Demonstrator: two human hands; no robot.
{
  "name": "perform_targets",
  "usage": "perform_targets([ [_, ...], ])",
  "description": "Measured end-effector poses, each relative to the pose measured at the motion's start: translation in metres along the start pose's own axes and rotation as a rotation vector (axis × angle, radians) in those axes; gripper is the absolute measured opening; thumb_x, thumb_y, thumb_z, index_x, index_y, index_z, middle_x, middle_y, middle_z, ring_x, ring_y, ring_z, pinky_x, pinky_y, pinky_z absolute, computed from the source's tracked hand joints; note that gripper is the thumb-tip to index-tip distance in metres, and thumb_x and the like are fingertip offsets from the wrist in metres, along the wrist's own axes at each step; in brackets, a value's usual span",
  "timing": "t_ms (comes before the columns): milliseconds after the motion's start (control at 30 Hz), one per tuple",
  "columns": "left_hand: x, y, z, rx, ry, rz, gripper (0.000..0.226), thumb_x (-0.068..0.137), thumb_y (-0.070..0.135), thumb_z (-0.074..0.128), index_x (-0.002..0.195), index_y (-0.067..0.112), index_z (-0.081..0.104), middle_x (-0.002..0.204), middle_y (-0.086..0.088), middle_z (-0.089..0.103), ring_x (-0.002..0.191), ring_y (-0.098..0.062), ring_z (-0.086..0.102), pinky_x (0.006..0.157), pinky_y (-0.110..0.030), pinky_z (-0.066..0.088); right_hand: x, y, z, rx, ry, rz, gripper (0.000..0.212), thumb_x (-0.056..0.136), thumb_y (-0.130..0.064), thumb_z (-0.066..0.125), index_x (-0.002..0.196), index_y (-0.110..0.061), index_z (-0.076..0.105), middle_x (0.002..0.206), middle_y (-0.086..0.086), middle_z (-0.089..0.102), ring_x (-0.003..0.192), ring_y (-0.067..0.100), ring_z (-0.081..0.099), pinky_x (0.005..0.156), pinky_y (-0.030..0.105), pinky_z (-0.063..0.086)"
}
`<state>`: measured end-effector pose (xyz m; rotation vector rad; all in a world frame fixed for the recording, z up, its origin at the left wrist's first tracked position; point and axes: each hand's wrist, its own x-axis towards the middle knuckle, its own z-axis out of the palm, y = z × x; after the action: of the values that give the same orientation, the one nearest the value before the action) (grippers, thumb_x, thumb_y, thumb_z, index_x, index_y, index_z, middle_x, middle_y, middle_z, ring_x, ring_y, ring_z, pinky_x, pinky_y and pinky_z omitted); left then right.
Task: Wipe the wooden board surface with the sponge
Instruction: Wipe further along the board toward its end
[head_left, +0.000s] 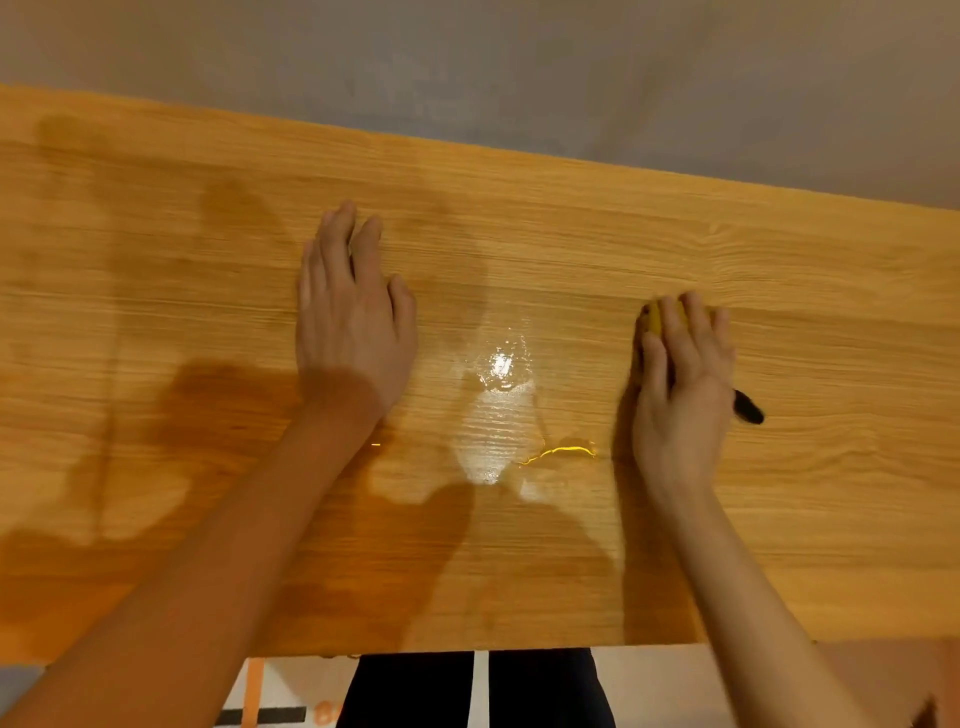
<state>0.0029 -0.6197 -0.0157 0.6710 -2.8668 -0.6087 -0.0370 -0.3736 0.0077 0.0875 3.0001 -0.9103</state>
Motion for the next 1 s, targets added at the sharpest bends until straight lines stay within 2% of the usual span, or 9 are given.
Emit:
perform_targets([
  [67, 0.0, -0.001, 0.0, 0.0, 0.001, 0.006, 0.049, 0.105, 0.019, 0.036, 0.151, 0.002, 0.037, 0.163, -0.017, 0.028, 0.154, -0.033, 0.024, 0.126, -0.047, 0.02, -0.01, -0.037, 0.026, -0.006, 0.018, 0.0, 0.039, 0.103, -0.02, 0.043, 0.142, -0.015, 0.047, 0.155, 0.004, 0.034, 0.149, 0.025, 0.016, 0.122, 0.048, 0.012],
  [167, -0.001, -0.001, -0.001, -0.004, 0.008, 0.012, 0.05, 0.105, 0.02, 0.034, 0.152, 0.003, 0.036, 0.162, -0.016, 0.029, 0.154, -0.032, 0.024, 0.125, -0.046, 0.02, -0.047, -0.083, 0.062, -0.021, -0.181, -0.312, 0.039, 0.103, -0.025, 0.042, 0.141, -0.019, 0.047, 0.155, 0.001, 0.034, 0.15, 0.023, 0.015, 0.124, 0.039, 0.005],
  [267, -0.002, -0.001, 0.0, -0.016, 0.005, 0.018, 0.05, 0.105, 0.02, 0.035, 0.151, 0.003, 0.036, 0.162, -0.016, 0.029, 0.154, -0.032, 0.024, 0.126, -0.045, 0.019, -0.038, -0.067, 0.047, -0.068, -0.325, -0.534, 0.039, 0.102, -0.024, 0.047, 0.14, -0.019, 0.049, 0.154, 0.001, 0.037, 0.148, 0.023, 0.02, 0.123, 0.039, 0.011],
  [400, -0.003, -0.003, 0.0, -0.041, 0.014, 0.028, 0.048, 0.105, 0.019, 0.035, 0.151, 0.003, 0.037, 0.162, -0.016, 0.03, 0.154, -0.031, 0.024, 0.126, -0.045, 0.018, -0.008, 0.005, -0.008, -0.044, -0.162, -0.197, 0.039, 0.102, -0.016, 0.047, 0.14, -0.015, 0.049, 0.154, 0.005, 0.037, 0.148, 0.024, 0.018, 0.122, 0.047, 0.017],
  [500, -0.003, -0.004, -0.003, -0.075, 0.0, 0.023, 0.047, 0.105, 0.017, 0.038, 0.151, 0.003, 0.038, 0.162, -0.016, 0.029, 0.154, -0.031, 0.023, 0.126, -0.045, 0.019, -0.01, -0.002, -0.007, -0.014, -0.015, 0.03, 0.039, 0.103, -0.016, 0.043, 0.142, -0.014, 0.047, 0.156, 0.006, 0.033, 0.149, 0.026, 0.015, 0.12, 0.05, 0.018],
  [667, -0.015, -0.014, -0.019, -0.123, -0.123, 0.101, 0.049, 0.104, 0.012, 0.045, 0.152, 0.004, 0.038, 0.161, -0.016, 0.03, 0.154, -0.03, 0.022, 0.127, -0.048, 0.013, -0.058, -0.085, 0.06, 0.003, -0.257, -0.381, 0.039, 0.103, -0.023, 0.043, 0.141, -0.018, 0.049, 0.155, 0.002, 0.035, 0.15, 0.024, 0.015, 0.124, 0.039, 0.005],
  [767, -0.054, -0.022, -0.03, -0.134, -0.144, 0.097, 0.05, 0.102, 0.012, 0.051, 0.151, 0.005, 0.041, 0.16, -0.015, 0.032, 0.151, -0.031, 0.027, 0.127, -0.05, 0.015, -0.05, -0.072, 0.048, -0.039, -0.344, -0.492, 0.04, 0.103, -0.025, 0.043, 0.143, -0.02, 0.045, 0.156, -0.001, 0.032, 0.15, 0.02, 0.014, 0.122, 0.032, 0.002],
  [833, -0.087, -0.03, -0.034, -0.149, -0.156, 0.065, 0.051, 0.102, 0.015, 0.052, 0.151, 0.007, 0.04, 0.162, -0.011, 0.03, 0.152, -0.028, 0.026, 0.128, -0.044, 0.01, -0.036, -0.047, 0.029, -0.076, -0.327, -0.463, 0.041, 0.103, -0.026, 0.043, 0.143, -0.021, 0.045, 0.156, -0.003, 0.032, 0.15, 0.018, 0.013, 0.122, 0.03, 0.001],
  [1000, -0.12, -0.042, -0.027, -0.084, -0.129, 0.121, 0.053, 0.104, 0.025, 0.042, 0.153, 0.007, 0.035, 0.165, -0.012, 0.026, 0.155, -0.026, 0.02, 0.128, -0.033, 0.0, -0.014, 0.007, -0.015, -0.04, -0.138, -0.108, 0.04, 0.103, -0.02, 0.042, 0.143, -0.017, 0.045, 0.157, 0.002, 0.03, 0.15, 0.024, 0.012, 0.122, 0.05, 0.01],
])
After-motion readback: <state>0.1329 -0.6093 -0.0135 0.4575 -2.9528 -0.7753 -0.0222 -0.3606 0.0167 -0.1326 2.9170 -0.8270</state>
